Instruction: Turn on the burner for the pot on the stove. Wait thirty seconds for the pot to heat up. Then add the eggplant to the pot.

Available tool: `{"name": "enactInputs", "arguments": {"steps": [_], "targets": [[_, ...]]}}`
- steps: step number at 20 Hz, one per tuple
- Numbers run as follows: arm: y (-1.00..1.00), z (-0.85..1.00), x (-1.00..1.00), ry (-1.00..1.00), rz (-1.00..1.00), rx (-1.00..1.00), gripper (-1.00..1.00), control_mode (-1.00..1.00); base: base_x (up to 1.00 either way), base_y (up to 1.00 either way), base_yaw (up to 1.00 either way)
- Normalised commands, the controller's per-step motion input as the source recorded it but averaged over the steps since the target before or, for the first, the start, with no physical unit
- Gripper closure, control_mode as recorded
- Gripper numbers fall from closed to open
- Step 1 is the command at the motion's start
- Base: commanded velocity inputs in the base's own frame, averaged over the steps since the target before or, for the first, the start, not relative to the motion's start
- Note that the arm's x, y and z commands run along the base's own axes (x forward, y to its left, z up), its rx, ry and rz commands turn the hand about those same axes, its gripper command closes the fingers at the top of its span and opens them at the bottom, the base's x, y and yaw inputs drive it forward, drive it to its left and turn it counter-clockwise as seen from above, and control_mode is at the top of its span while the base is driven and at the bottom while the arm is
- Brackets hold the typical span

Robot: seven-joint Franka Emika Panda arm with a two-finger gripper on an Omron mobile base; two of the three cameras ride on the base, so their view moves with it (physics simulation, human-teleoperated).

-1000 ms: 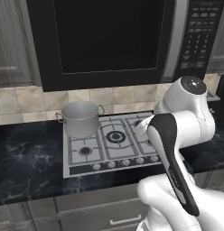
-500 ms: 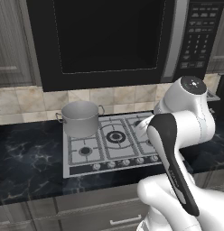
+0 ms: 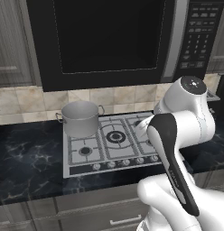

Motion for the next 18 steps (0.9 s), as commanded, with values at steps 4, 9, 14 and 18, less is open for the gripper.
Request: {"name": "enactInputs", "arguments": {"steps": [4, 9, 14, 18], "targets": [[0.00, 0.00, 0.00, 0.00, 0.00, 0.00, 1.00, -1.00, 0.00, 0.00, 0.00], [0.00, 0.00, 0.00, 0.00, 0.00, 0.00, 1.00, -1.00, 0.00, 0.00, 0.00], [0.00, 0.00, 0.00, 0.00, 0.00, 0.00, 1.00, -1.00, 0.00, 0.00, 0.00], [0.00, 0.00, 0.00, 0.00, 0.00, 0.00, 1.00, -1.00, 0.00, 0.00, 0.00]]}}
